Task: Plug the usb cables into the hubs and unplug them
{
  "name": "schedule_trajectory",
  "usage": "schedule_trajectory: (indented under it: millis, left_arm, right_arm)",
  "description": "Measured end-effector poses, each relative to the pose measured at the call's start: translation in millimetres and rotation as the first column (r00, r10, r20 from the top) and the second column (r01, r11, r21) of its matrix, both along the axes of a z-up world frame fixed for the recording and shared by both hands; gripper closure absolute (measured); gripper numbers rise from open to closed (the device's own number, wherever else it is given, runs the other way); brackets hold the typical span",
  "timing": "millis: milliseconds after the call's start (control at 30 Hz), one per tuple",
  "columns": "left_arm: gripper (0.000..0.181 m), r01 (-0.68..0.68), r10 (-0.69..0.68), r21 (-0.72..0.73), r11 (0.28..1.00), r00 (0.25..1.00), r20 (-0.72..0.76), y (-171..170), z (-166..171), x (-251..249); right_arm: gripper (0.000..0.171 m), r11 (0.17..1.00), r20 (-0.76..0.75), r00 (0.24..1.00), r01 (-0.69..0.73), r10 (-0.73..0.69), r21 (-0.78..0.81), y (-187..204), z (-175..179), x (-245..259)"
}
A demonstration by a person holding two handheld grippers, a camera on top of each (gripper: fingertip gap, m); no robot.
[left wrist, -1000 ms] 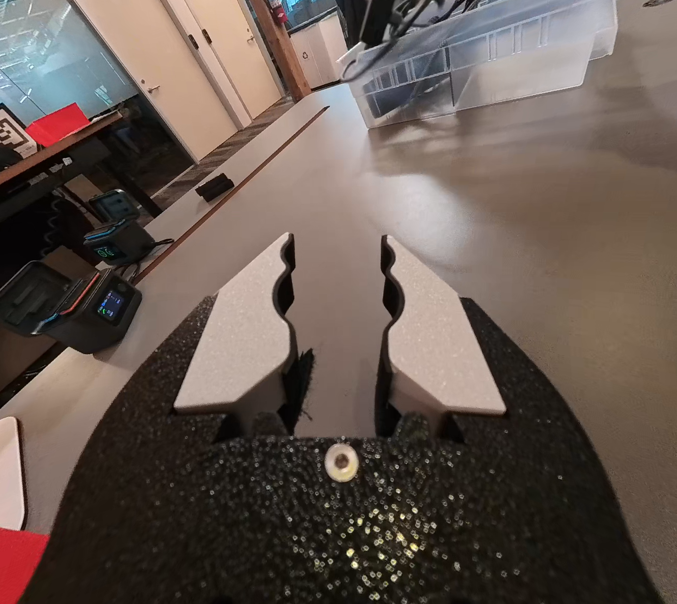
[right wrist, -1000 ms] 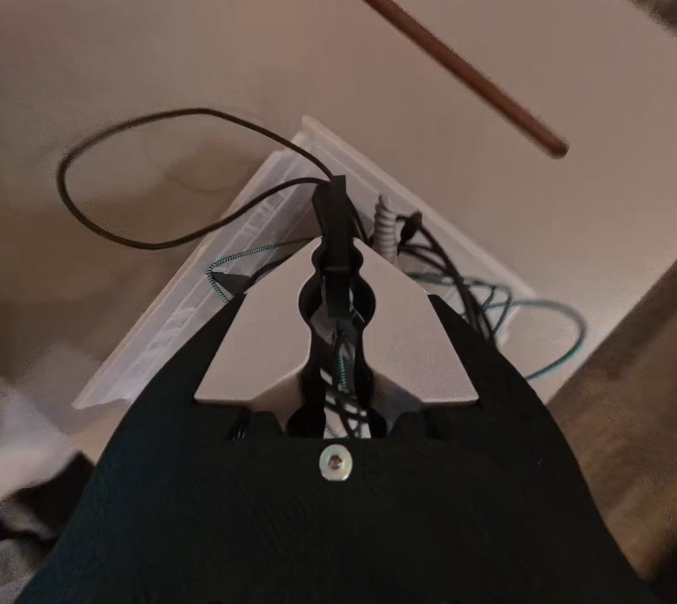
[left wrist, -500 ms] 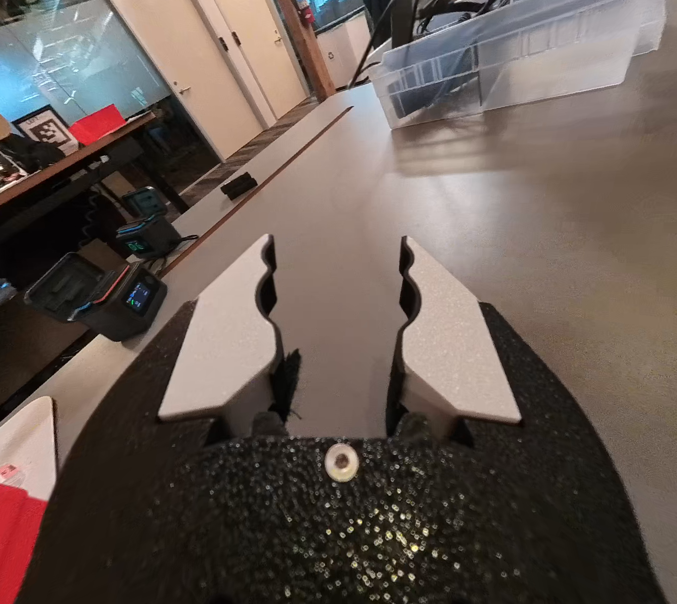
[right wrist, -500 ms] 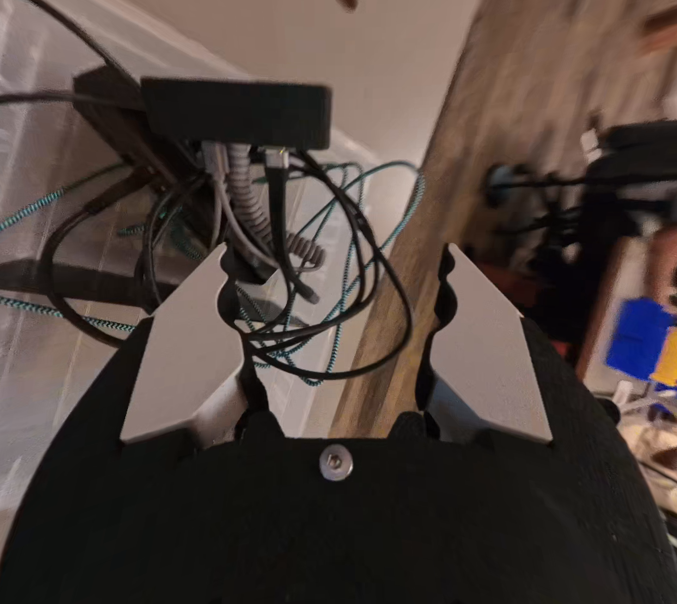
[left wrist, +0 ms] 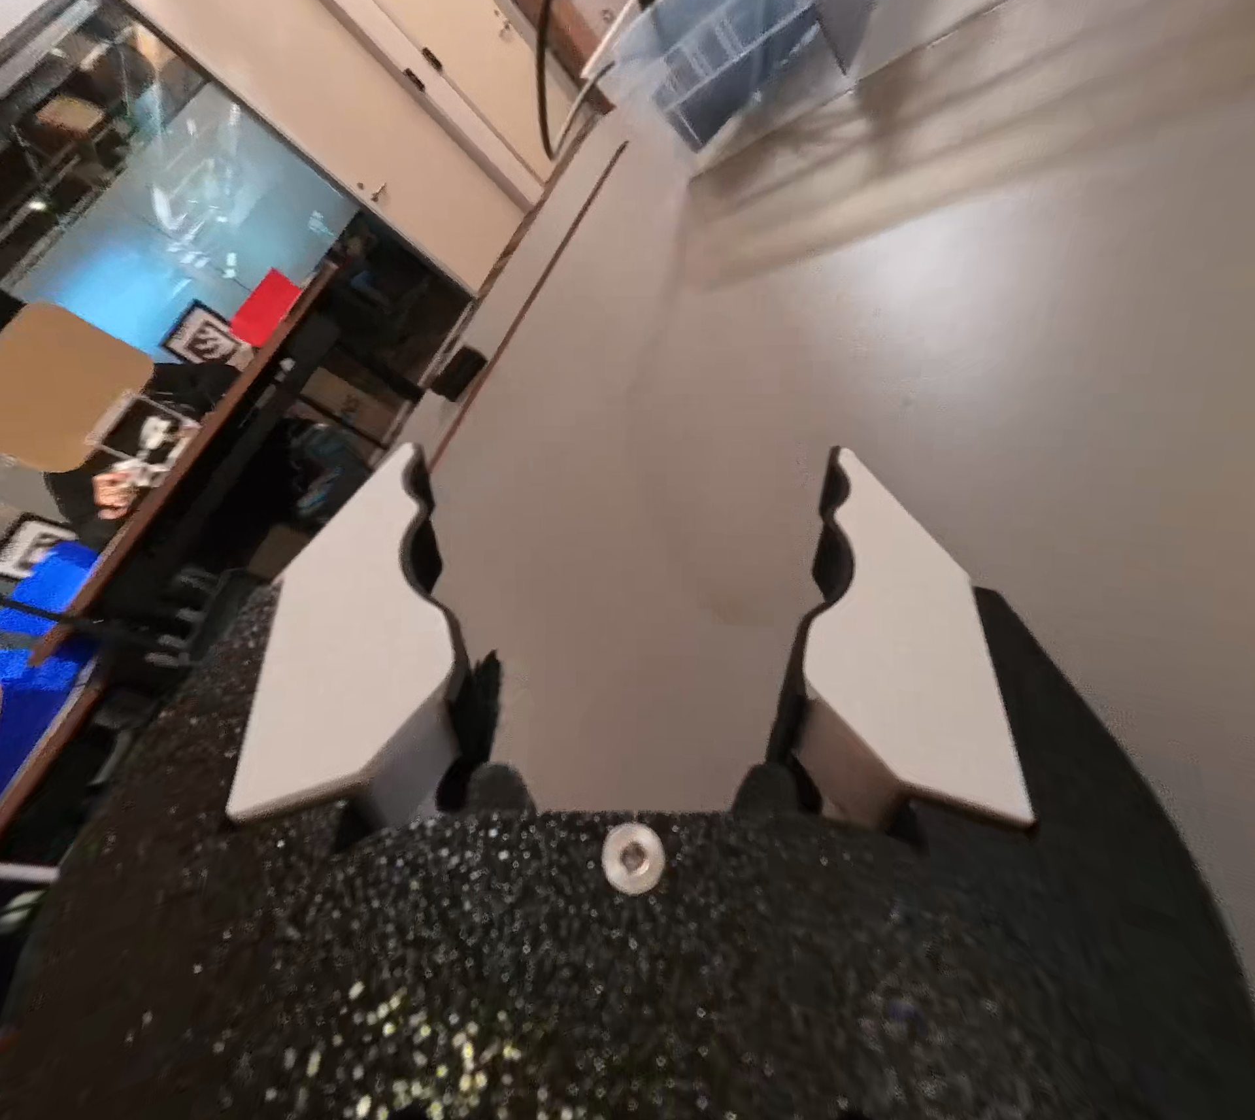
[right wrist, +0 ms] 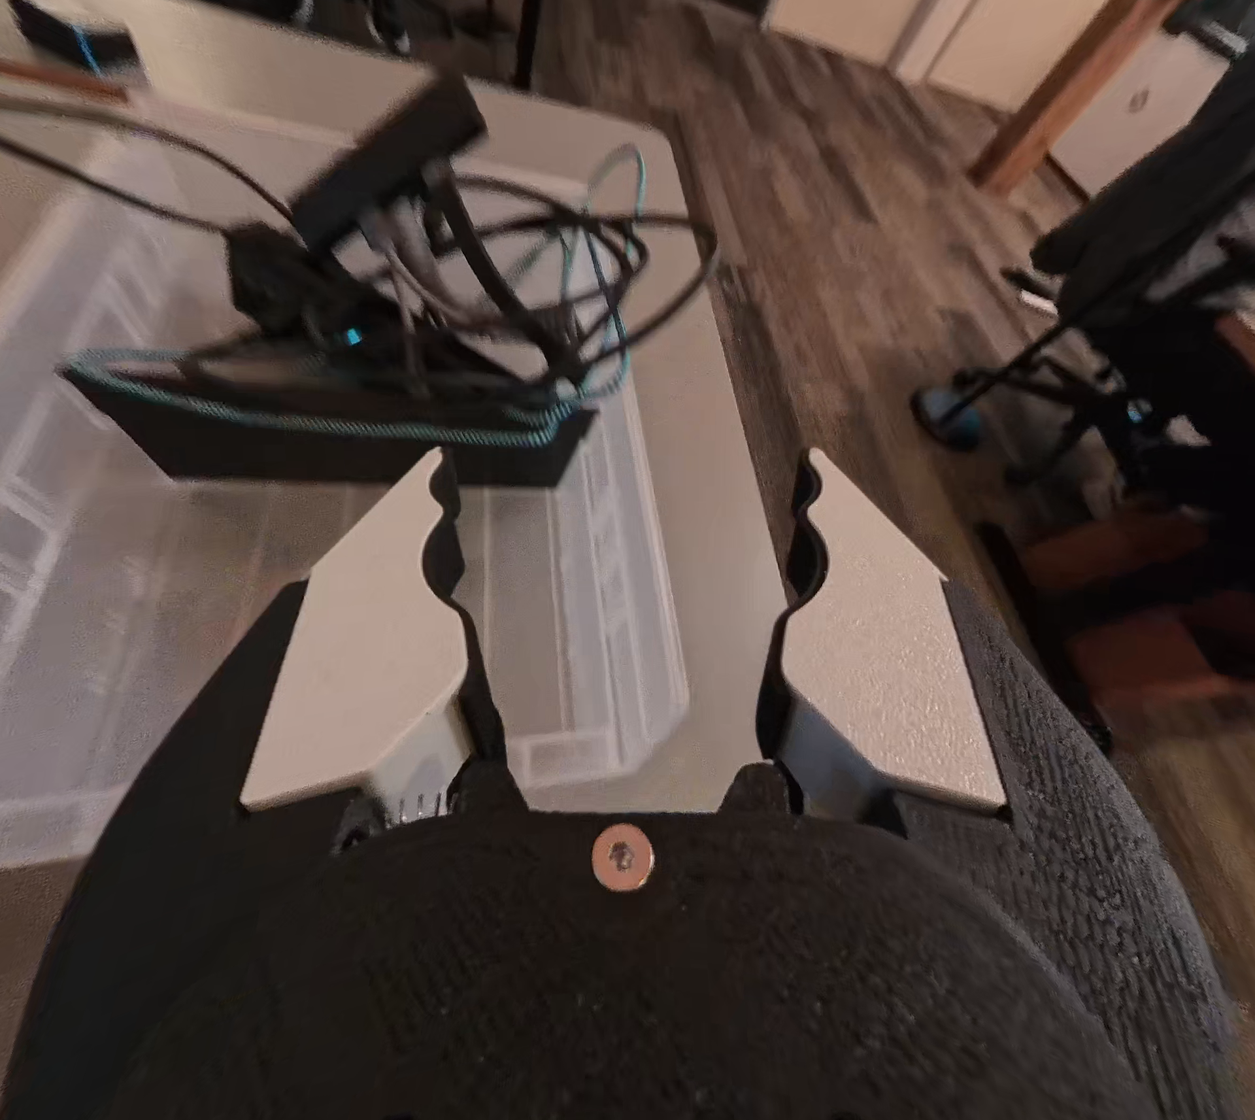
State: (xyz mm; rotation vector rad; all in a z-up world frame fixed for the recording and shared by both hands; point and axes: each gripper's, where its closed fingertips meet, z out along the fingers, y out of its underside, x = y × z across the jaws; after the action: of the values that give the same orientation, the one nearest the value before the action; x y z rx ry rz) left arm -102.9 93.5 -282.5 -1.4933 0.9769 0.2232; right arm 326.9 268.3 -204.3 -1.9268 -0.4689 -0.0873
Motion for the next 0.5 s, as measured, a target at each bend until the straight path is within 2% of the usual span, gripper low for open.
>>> schedule_trajectory:
  millis: [67, 167, 200, 267, 300, 367, 400, 467, 500]
  left_arm:
    - [0.058, -0.061, 0.061, 0.069, 0.996, 0.998, -0.001, -6.4, 24.2, 1.3]
    - [0.057, -0.202, 0.198, 0.273, 0.941, 0.979, 0.043, -32.3, 91.9, -19.5]
    - [0.054, -0.286, 0.291, 0.303, 0.909, 0.956, 0.029, -41.2, 108.1, -35.1]
    - [0.050, -0.507, 0.537, 0.327, 0.798, 0.843, -0.003, -63.5, 130.1, -81.8]
    - [0.049, -0.602, 0.631, 0.293, 0.743, 0.775, -0.009, -77.5, 132.0, -105.3]
    - [0.055, -0.733, 0.740, 0.119, 0.670, 0.672, -0.029, -108.1, 115.2, -145.6]
    - [0.063, -0.768, 0.767, 0.004, 0.640, 0.639, -0.054, -124.7, 100.0, -162.3]
    - [0.068, -0.835, 0.831, -0.184, 0.519, 0.543, -0.122, -162.9, 72.2, -198.3]
    - [0.076, -0.841, 0.838, -0.263, 0.473, 0.521, -0.162, -180.2, 58.2, -210.8]
  right_arm:
    - [0.075, 0.997, 0.016, 1.000, 0.022, -0.021, -0.070, -4.4, -22.4, 15.4]
    - [0.088, 0.991, -0.081, 0.997, -0.018, 0.008, -0.133, -8.3, -41.2, 19.6]
    - [0.093, 0.987, -0.112, 0.993, -0.044, 0.027, -0.154, -9.5, -46.0, 18.4]
    - [0.104, 0.978, -0.118, 0.992, -0.071, 0.049, -0.196, -11.1, -55.8, 18.7]
    - [0.109, 0.971, -0.110, 0.992, -0.083, 0.059, -0.222, -12.1, -61.1, 18.4]
    - [0.119, 0.958, -0.098, 0.991, -0.110, 0.087, -0.266, -14.1, -70.4, 15.1]
    - [0.122, 0.954, -0.084, 0.992, -0.115, 0.096, -0.277, -14.2, -73.8, 14.7]
    - [0.134, 0.959, -0.027, 0.995, -0.100, 0.096, -0.264, -12.0, -74.5, 19.3]
    - [0.138, 0.960, -0.005, 0.995, -0.097, 0.100, -0.261, -11.2, -74.7, 21.2]
